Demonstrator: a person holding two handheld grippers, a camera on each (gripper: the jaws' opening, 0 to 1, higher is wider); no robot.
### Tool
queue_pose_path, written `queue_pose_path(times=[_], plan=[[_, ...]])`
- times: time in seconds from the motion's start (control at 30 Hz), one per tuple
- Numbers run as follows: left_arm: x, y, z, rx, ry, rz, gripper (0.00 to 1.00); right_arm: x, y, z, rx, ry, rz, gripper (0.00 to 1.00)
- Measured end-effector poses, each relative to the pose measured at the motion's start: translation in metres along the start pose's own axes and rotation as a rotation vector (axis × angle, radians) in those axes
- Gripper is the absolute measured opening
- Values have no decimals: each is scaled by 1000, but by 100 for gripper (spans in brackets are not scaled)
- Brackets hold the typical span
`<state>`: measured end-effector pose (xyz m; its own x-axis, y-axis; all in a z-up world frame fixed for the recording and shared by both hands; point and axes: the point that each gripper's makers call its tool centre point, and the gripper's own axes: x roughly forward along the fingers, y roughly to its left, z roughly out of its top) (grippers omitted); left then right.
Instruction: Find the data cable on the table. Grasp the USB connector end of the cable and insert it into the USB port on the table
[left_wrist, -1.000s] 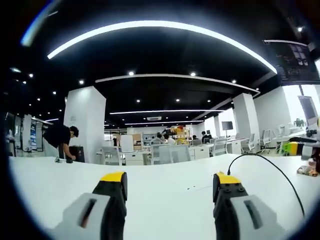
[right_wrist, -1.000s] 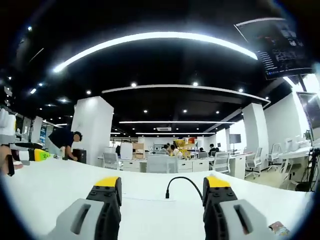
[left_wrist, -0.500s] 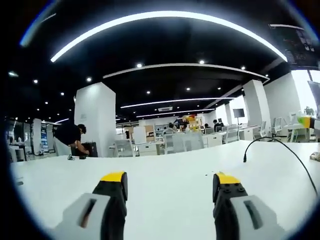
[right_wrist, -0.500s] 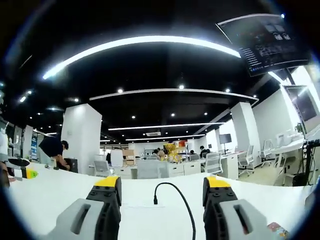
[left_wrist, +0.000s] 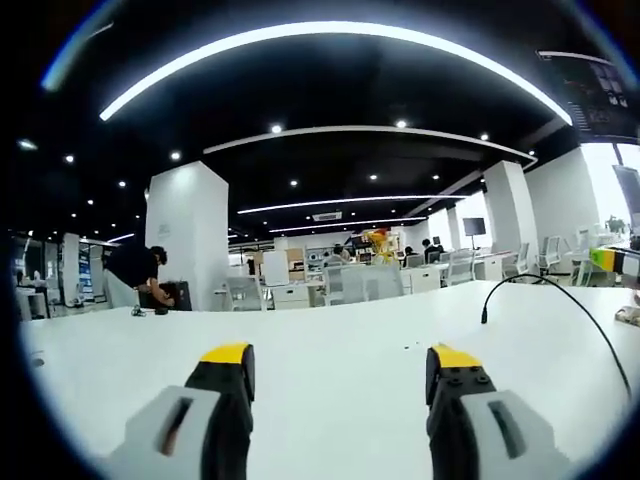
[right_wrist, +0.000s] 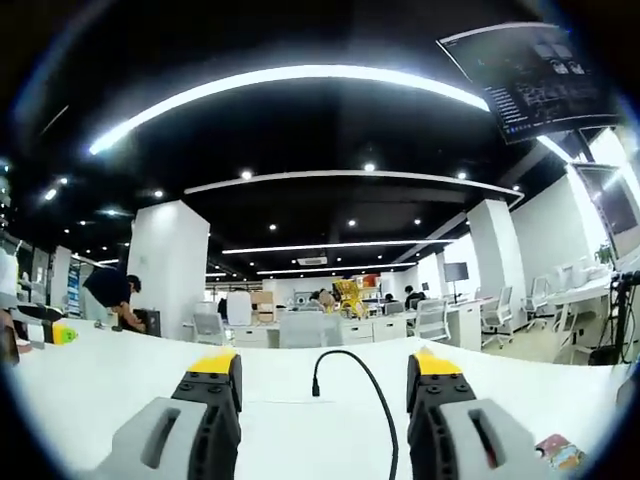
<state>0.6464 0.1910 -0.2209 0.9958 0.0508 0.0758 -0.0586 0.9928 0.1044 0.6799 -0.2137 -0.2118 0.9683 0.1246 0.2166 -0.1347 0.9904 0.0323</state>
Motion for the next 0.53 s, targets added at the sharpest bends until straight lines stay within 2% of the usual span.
queue_pose_path(times=[0.53], plan=[[-2, -5, 1, -11, -12, -30, 70, -2, 6, -2, 17, 2, 15, 67]])
